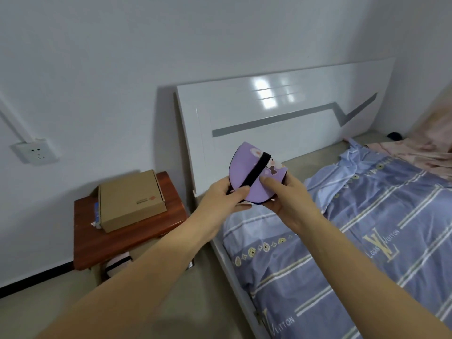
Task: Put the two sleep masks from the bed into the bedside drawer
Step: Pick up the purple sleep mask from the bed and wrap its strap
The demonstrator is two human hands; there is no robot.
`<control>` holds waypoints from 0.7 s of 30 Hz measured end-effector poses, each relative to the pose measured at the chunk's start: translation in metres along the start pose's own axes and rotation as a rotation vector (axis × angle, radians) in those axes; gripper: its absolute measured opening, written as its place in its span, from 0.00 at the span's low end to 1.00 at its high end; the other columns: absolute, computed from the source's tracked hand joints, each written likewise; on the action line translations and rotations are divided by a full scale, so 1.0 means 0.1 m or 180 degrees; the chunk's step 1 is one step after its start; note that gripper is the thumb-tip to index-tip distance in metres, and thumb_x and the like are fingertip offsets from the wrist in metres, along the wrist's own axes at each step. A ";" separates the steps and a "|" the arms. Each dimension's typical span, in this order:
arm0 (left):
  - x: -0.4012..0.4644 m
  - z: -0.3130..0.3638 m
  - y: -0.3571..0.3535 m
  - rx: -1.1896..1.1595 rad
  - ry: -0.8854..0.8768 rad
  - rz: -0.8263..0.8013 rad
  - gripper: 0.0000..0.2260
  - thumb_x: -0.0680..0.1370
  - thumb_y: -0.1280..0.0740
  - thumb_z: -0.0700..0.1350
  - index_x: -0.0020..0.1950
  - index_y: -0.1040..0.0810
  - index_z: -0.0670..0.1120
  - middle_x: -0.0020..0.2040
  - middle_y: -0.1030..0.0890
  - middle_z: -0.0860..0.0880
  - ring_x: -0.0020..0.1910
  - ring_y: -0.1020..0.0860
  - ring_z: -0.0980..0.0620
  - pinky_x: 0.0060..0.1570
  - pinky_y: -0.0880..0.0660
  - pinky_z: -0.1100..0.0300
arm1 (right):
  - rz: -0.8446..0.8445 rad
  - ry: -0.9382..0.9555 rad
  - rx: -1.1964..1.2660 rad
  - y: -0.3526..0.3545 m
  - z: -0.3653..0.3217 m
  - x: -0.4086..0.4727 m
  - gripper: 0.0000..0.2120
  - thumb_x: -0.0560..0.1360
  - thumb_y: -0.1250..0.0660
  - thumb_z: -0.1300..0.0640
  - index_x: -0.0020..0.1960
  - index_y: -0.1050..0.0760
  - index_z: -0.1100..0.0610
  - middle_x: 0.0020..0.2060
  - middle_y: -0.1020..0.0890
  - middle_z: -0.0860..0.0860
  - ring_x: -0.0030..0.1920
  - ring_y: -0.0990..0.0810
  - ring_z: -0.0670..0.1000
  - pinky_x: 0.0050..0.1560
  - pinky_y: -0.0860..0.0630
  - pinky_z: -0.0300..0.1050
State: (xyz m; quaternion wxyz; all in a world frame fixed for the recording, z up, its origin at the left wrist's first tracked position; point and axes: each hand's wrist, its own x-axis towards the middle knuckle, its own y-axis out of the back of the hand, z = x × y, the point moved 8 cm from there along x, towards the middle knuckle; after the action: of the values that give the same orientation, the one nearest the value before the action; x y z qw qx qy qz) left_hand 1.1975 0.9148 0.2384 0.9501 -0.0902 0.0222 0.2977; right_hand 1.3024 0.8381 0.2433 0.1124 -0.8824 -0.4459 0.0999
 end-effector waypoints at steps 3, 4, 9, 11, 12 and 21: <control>0.03 0.03 0.18 0.0414 -0.0223 0.0409 0.11 0.78 0.38 0.40 0.58 0.23 0.47 0.53 0.17 0.47 0.50 0.17 0.48 0.49 0.19 0.56 | 0.0210 -0.0334 -0.0291 0.04 0.11 0.04 0.15 0.76 0.35 0.53 0.61 0.27 0.58 0.54 0.20 0.56 0.51 0.18 0.52 0.45 0.19 0.46; 0.04 0.02 0.23 0.0582 -0.0208 0.0377 0.10 0.78 0.38 0.40 0.57 0.23 0.48 0.52 0.17 0.48 0.48 0.17 0.48 0.46 0.18 0.59 | 0.0276 -0.0341 -0.0490 0.07 0.11 0.05 0.19 0.75 0.35 0.50 0.62 0.28 0.58 0.54 0.20 0.56 0.51 0.19 0.52 0.45 0.19 0.45; -0.03 -0.27 0.52 0.0615 0.0395 -0.0091 0.08 0.76 0.35 0.41 0.50 0.20 0.53 0.48 0.15 0.53 0.48 0.16 0.53 0.43 0.19 0.62 | -0.0304 -0.0668 -0.0998 -0.03 0.30 0.15 0.10 0.74 0.32 0.51 0.39 0.19 0.57 0.29 0.21 0.51 0.31 0.24 0.49 0.36 0.24 0.39; -0.09 -0.49 0.71 0.0210 0.0631 0.0121 0.06 0.76 0.34 0.42 0.50 0.19 0.49 0.47 0.14 0.51 0.47 0.16 0.51 0.41 0.19 0.61 | -0.0449 -0.0933 -0.0955 -0.13 0.53 0.20 0.10 0.74 0.33 0.54 0.41 0.20 0.60 0.26 0.20 0.49 0.28 0.23 0.47 0.33 0.24 0.37; -0.14 -0.62 0.82 0.0004 0.0743 0.0307 0.06 0.76 0.34 0.41 0.50 0.19 0.47 0.46 0.14 0.49 0.46 0.16 0.51 0.40 0.19 0.60 | -0.0504 -0.1062 -0.0954 -0.18 0.67 0.23 0.09 0.75 0.33 0.55 0.42 0.20 0.61 0.26 0.19 0.49 0.27 0.22 0.46 0.32 0.24 0.37; -0.92 -2.09 1.87 -0.1626 0.1418 0.2350 0.10 0.76 0.35 0.37 0.57 0.24 0.39 0.48 0.19 0.44 0.46 0.20 0.47 0.44 0.23 0.54 | -0.1100 -0.2488 -0.1213 -0.85 2.41 0.23 0.07 0.76 0.37 0.66 0.40 0.26 0.59 0.31 0.16 0.52 0.29 0.17 0.47 0.31 0.19 0.42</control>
State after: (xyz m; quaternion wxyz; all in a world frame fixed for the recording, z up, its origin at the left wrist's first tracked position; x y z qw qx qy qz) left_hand 1.0180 0.9758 0.0121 0.7011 -0.3674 0.1814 0.5835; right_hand 1.1842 0.9327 0.0359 -0.2130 -0.6963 -0.6057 0.3209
